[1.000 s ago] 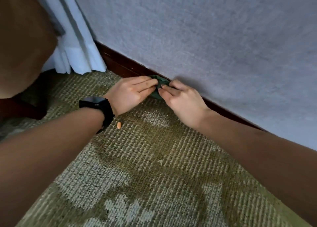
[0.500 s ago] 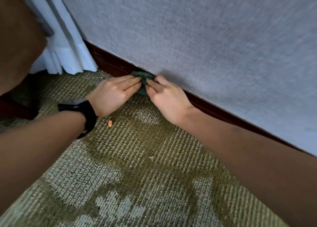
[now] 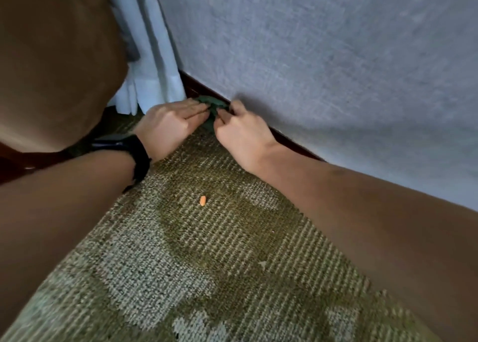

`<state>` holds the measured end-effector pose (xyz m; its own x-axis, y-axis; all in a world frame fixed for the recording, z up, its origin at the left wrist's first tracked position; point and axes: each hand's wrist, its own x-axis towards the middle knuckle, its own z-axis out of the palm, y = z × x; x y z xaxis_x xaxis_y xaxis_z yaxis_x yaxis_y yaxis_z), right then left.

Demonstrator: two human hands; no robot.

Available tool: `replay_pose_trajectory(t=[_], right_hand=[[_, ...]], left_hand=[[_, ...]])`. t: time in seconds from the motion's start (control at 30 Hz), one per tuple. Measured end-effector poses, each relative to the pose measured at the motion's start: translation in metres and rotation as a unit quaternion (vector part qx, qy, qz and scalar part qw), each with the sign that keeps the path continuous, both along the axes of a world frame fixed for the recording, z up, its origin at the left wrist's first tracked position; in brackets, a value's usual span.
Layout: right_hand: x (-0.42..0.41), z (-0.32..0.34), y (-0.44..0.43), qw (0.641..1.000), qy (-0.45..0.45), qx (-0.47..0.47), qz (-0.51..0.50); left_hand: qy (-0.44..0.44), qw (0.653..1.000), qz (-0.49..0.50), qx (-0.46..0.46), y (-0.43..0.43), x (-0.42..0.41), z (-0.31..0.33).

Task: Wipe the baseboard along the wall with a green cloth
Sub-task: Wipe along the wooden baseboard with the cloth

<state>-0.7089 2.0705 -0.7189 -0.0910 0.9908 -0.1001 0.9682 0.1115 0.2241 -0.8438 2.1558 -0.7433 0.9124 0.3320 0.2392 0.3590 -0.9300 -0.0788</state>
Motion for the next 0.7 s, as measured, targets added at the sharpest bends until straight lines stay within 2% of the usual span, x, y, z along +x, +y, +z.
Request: replay_pose_trajectory(t=[0.13, 0.3, 0.47, 0.7], right_hand=[[-0.007, 0.000, 0.012, 1.000, 0.002, 0.004, -0.002], [0.000, -0.002, -0.001, 0.999, 0.030, 0.027, 0.009], [0.033, -0.005, -0.060, 0.996, 0.024, 0.081, 0.031], [0.076, -0.016, -0.141, 0.986, 0.061, 0.142, 0.059]], left_hand=[[-0.007, 0.995, 0.077, -0.057, -0.003, -0.003, -0.007], [0.004, 0.994, 0.102, -0.049, -0.017, 0.006, 0.000], [0.012, 0.999, -0.017, 0.033, -0.055, 0.033, 0.007], [0.004, 0.981, -0.165, 0.099, -0.110, 0.072, 0.009]])
